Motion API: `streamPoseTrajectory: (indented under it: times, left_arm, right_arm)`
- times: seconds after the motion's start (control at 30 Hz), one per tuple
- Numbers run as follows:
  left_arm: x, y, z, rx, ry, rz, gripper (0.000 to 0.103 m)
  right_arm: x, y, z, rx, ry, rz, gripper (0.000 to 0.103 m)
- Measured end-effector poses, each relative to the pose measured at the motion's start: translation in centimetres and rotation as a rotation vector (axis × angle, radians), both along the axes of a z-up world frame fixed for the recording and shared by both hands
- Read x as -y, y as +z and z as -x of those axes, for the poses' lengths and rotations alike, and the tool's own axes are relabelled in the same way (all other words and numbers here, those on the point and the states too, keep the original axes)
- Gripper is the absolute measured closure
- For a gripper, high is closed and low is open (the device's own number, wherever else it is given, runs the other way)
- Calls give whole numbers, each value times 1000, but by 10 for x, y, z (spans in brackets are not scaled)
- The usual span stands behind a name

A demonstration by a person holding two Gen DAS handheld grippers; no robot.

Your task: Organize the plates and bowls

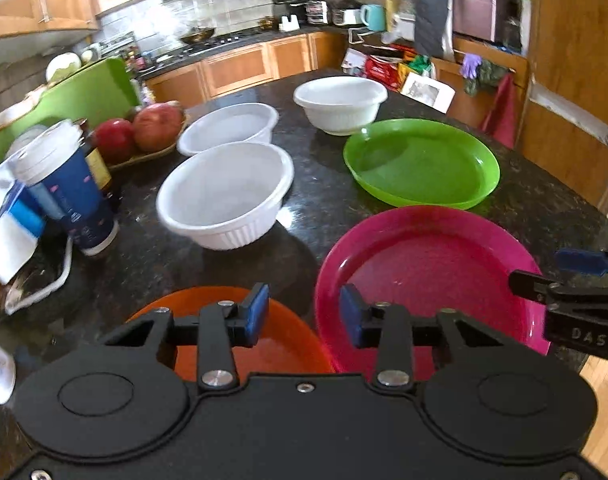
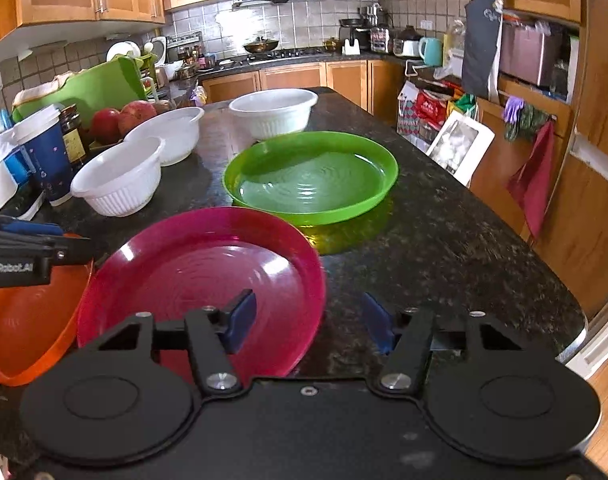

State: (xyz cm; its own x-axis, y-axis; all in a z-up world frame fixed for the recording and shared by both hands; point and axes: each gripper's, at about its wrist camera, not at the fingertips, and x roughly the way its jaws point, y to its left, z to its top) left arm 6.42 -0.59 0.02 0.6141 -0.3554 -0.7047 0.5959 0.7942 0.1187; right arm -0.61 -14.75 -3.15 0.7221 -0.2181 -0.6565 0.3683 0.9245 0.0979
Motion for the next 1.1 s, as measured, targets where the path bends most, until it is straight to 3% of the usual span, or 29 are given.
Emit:
streamPoseTrajectory:
  times: [0.27, 0.53, 0.7, 0.8, 1.1]
  left_arm:
    - [17, 0, 5, 31, -141, -49, 60]
    - [27, -16, -8, -13, -148, -125, 62]
    - [26, -26, -13, -69, -147, -150, 65]
    - [25, -27, -11, -66, -145, -145, 69]
    - [25, -25, -3, -87, -140, -110, 70]
  right_arm:
    - [10, -11, -7, -11, -5, -47, 50]
    - [3, -17, -8, -16, -3, -15, 54]
    - [-1, -17, -10, -17, 1, -6, 67]
    - [-1, -17, -10, -12, 4, -10, 79]
    - [1, -15, -6, -18, -50, 9, 82]
